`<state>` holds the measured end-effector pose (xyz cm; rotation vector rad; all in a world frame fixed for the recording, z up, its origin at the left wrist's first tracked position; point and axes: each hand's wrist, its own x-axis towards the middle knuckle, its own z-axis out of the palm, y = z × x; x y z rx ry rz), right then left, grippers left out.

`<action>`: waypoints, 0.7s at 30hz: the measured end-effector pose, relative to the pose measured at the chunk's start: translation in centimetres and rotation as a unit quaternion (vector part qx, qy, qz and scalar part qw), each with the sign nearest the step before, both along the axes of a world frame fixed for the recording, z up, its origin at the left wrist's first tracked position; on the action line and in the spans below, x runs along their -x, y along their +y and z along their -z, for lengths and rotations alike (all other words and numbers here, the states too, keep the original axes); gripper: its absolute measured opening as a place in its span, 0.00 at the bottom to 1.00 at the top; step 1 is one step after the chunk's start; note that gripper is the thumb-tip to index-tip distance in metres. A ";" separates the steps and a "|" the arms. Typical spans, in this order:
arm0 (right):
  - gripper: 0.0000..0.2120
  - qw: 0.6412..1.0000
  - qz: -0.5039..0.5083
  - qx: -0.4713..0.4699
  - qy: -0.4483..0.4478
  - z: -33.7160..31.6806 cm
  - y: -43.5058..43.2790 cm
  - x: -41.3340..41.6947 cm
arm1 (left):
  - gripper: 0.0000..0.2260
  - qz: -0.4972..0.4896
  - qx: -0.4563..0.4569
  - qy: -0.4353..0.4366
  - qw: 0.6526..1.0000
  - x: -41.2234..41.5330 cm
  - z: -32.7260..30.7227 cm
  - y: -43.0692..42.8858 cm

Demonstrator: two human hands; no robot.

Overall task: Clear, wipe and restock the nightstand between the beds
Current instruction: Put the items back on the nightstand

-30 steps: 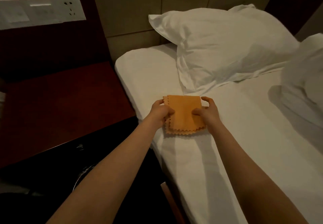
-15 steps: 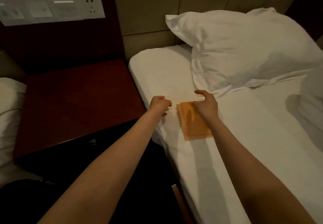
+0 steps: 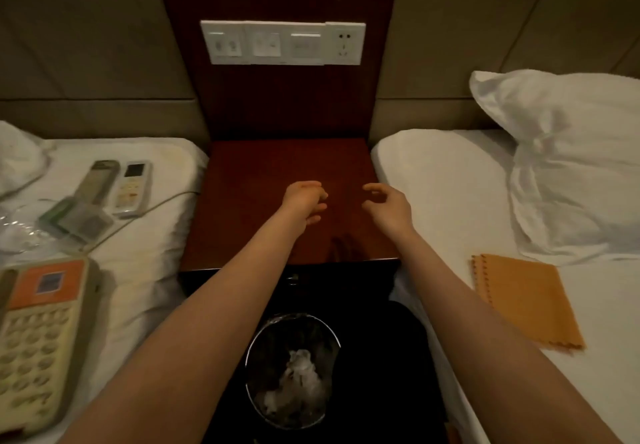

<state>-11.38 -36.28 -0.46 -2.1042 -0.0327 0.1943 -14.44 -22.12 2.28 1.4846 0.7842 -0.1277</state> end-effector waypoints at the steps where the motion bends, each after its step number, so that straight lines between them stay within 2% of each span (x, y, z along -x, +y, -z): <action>1: 0.15 1.000 -0.018 -0.004 0.004 -0.1 1.6 -0.1 | 0.14 -0.014 -0.004 -0.002 1.000 0.4 -0.1 1.5; 9: 0.15 0.989 -0.143 -0.018 0.032 -0.3 13.1 3.0 | 0.15 -0.115 0.000 -0.009 0.993 5.6 0.3 11.4; 16: 0.14 0.975 -0.214 -0.024 0.058 0.3 20.9 7.6 | 0.15 -0.204 -0.003 -0.020 0.979 12.3 0.8 17.4; 21: 0.13 0.959 -0.262 -0.036 0.098 1.5 25.6 11.4 | 0.15 -0.245 -0.058 -0.014 0.968 17.4 1.3 21.2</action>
